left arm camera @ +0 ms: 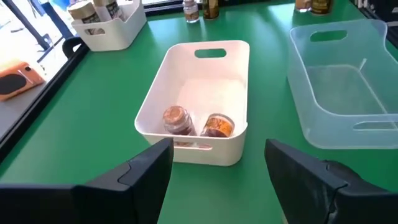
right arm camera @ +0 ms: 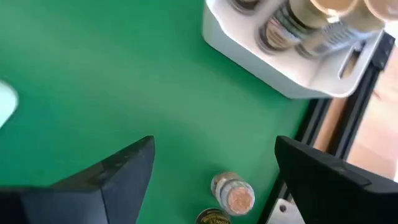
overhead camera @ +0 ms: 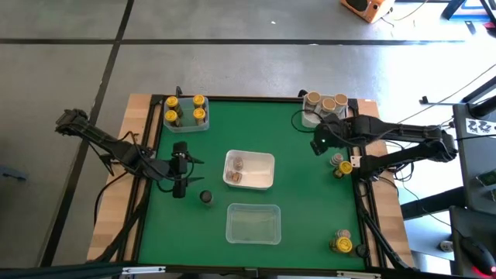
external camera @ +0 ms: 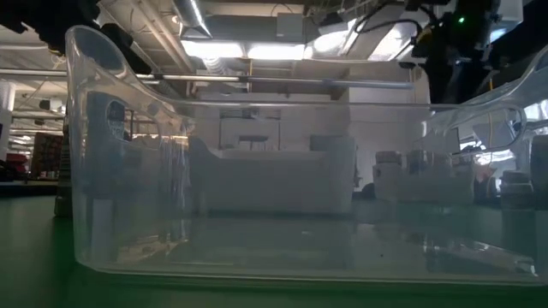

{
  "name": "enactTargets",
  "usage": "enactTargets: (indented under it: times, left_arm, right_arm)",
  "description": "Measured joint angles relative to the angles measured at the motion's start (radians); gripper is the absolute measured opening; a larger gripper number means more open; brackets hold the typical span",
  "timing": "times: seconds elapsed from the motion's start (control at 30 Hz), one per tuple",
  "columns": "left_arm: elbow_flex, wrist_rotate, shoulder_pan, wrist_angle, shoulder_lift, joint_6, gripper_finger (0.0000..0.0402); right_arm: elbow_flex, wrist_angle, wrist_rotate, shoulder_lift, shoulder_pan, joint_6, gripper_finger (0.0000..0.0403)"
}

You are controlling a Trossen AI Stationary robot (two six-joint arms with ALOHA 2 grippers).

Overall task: Sort spices by type
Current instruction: Put the top brown seasoning bottle into the bottom white bin

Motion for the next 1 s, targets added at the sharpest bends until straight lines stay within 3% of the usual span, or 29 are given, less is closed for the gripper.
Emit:
enactTargets:
  times: [0.4, 1.0]
  left_arm:
    - [0.000, 0.001, -0.001, -0.007, 0.003, -0.054, 0.0251]
    - [0.000, 0.002, -0.001, -0.006, 0.003, -0.057, 0.0251]
  right_arm:
    - [-0.092, -0.040, -0.164, 0.122, -0.143, 0.046, 0.0333]
    - [-0.265, 0.036, -0.245, 0.285, -0.227, 0.091, 0.0333]
